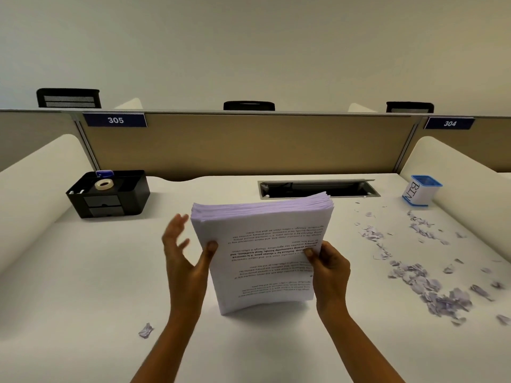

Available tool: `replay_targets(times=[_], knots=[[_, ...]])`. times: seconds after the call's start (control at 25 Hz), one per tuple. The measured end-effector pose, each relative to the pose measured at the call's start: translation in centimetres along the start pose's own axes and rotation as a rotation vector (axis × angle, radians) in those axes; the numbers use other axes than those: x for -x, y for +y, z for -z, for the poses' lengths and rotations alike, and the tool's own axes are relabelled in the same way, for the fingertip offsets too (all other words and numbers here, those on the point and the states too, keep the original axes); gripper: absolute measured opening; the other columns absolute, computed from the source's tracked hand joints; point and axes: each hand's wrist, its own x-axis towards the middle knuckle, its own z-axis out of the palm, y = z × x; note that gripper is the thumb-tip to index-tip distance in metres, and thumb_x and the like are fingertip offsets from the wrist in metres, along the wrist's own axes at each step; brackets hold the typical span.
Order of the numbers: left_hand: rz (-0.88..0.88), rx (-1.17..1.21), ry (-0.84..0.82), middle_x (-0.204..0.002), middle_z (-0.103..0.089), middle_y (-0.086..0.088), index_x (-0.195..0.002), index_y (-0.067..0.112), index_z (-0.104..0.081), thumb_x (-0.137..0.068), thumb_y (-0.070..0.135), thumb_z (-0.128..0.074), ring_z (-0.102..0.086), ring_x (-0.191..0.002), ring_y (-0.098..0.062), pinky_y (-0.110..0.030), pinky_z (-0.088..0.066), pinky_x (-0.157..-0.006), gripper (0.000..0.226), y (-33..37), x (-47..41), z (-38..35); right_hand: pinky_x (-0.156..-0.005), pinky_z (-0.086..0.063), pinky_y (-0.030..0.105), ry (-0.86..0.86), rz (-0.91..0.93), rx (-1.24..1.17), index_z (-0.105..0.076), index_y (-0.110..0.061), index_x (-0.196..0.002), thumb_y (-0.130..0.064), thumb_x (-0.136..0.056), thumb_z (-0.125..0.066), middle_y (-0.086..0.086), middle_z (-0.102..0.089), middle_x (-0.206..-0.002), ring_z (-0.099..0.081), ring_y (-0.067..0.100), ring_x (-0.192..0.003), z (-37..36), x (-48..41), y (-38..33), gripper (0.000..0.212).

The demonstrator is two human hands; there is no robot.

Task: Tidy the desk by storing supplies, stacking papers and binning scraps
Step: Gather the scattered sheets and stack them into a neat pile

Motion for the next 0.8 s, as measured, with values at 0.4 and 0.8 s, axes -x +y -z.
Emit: replay_targets(times=[0.4,0.8], knots=[[-0.494,-0.467,-0.307,-0.107,-0.061,0.015,-0.111,0.016,-0.066,-0.082,0.024,-0.067,-0.059,-0.089,-0.004,0.0,-0.04,-0.075,0.031,7.9,-5.3,2.8,-0.065,-0.049,0.006,-0.104,0.732,0.489,-0.07,-0.01,-0.091,-0.05,-0.092,-0.042,0.002,-0.072,-0.084,-0.059,0.001,-0.073,-0.8,-2.0,-6.0,0.048],[-0.042,-0.164,-0.004,-0.07,-0.064,0.027,-0.079,0.038,-0.063,-0.085,0.016,-0.065,-0.066,-0.063,-0.002,-0.011,-0.046,-0.056,0.023,4.3,-3.2,2.2,-0.103,-0.04,0.029,0.154,0.655,0.47,-0.036,-0.016,-0.129,-0.02,-0.079,-0.07,0.012,-0.04,-0.137,-0.04,0.02,-0.127,1.0,-3.4,-5.2,0.06]])
